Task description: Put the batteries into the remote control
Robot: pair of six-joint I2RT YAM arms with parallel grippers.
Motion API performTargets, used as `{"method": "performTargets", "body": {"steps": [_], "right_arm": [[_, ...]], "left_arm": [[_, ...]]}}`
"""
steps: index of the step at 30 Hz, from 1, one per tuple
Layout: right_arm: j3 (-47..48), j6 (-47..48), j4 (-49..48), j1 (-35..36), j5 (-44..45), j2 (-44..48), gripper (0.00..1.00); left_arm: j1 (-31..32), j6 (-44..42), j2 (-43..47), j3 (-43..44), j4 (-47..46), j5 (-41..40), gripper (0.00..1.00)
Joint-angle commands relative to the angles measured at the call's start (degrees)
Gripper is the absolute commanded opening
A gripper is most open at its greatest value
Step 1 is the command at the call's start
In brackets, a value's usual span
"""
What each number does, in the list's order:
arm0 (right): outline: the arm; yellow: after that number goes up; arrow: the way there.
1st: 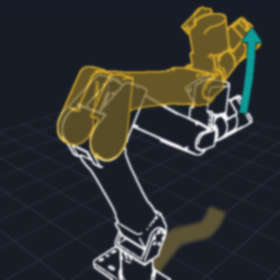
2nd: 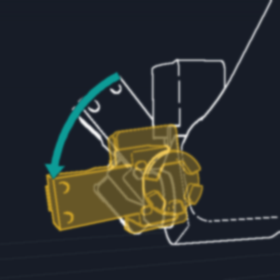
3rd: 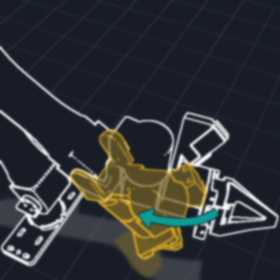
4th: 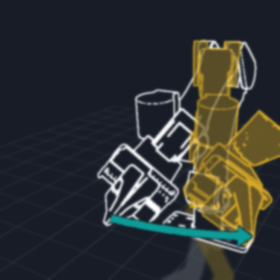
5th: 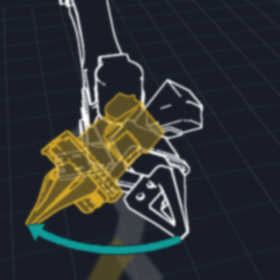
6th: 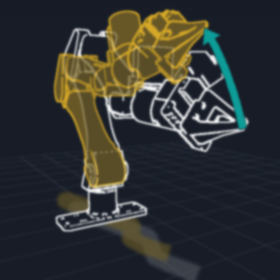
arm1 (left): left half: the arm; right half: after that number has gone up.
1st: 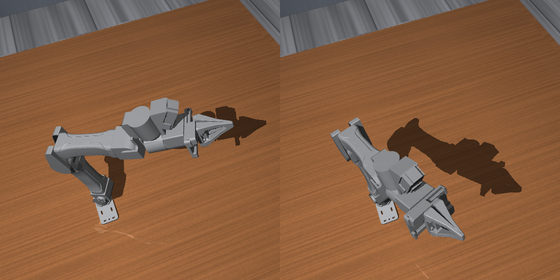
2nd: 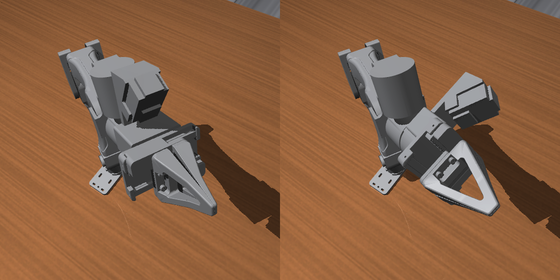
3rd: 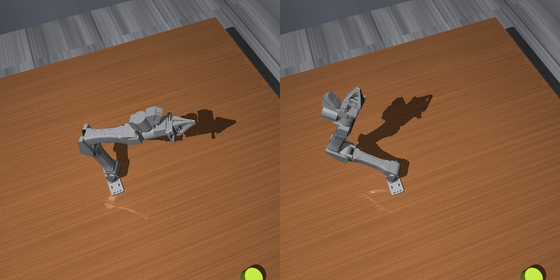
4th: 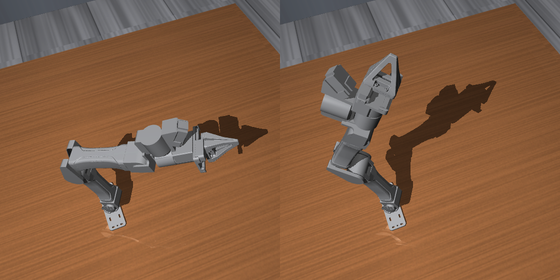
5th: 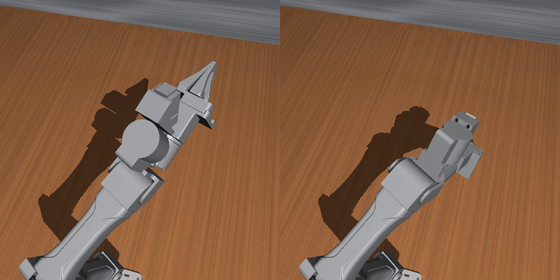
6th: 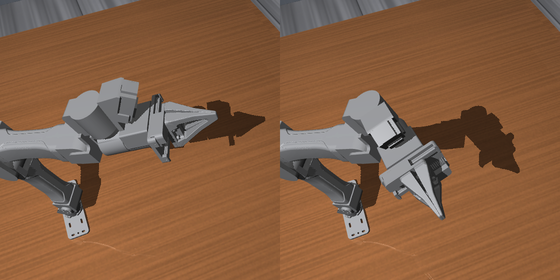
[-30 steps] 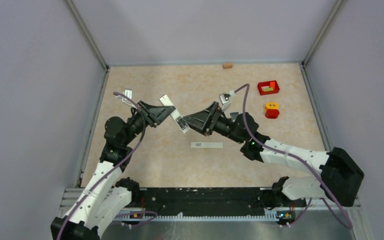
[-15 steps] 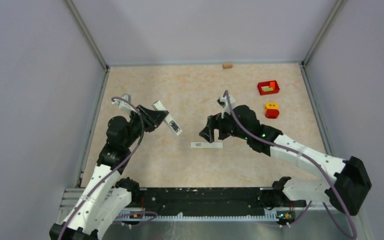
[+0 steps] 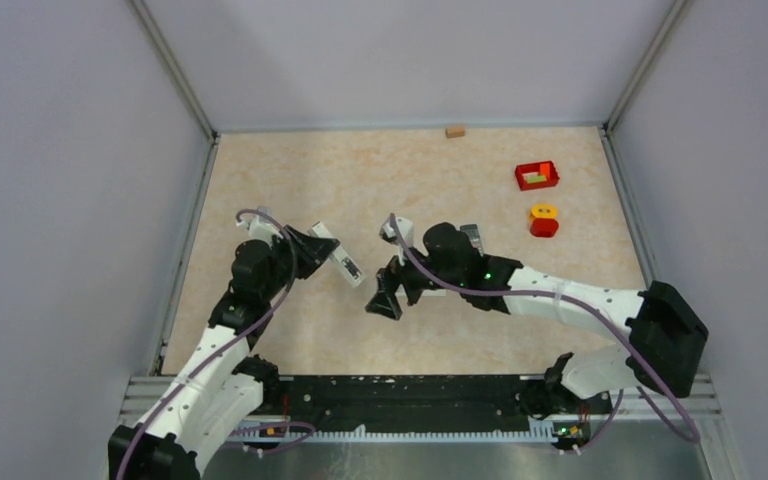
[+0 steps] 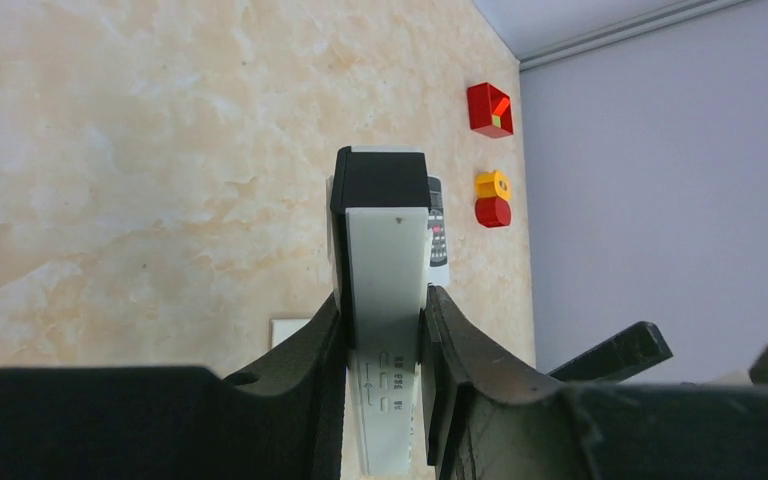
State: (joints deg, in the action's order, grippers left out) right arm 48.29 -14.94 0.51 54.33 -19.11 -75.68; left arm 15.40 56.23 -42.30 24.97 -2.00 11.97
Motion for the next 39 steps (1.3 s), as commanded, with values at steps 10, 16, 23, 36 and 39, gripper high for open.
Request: {"method": "performTargets", "body": {"steps": [10,16,23,36,39], "right_arm": [[20.67,7.14,-7.37,2.3,7.71,-19.84,0.75],[21.89,7.73,-7.09,2.32,1.87,-21.52,0.34],[23.51,13.83,-4.17,2.25,1.81,-21.73,0.14],[20.35,39.61,14.82,-4.66,4.58,-18.12,0.11],[22.66,44.74,20.32,-4.62,8.97,-21.79,0.1]], "left_arm": [[-0.19,-1.09,2.32,-0.06,-5.66,2.88,0.0],[-0.19,-3.05,2.94,1.97,-1.92,1.58,0.03],[-0.29,-5.64,4.56,4.1,2.52,-0.4,0.54],[-0.54,-7.22,14.53,11.65,24.82,-26.46,0.99],[-0.54,-7.09,16.78,11.68,26.93,-28.22,0.99]]}}
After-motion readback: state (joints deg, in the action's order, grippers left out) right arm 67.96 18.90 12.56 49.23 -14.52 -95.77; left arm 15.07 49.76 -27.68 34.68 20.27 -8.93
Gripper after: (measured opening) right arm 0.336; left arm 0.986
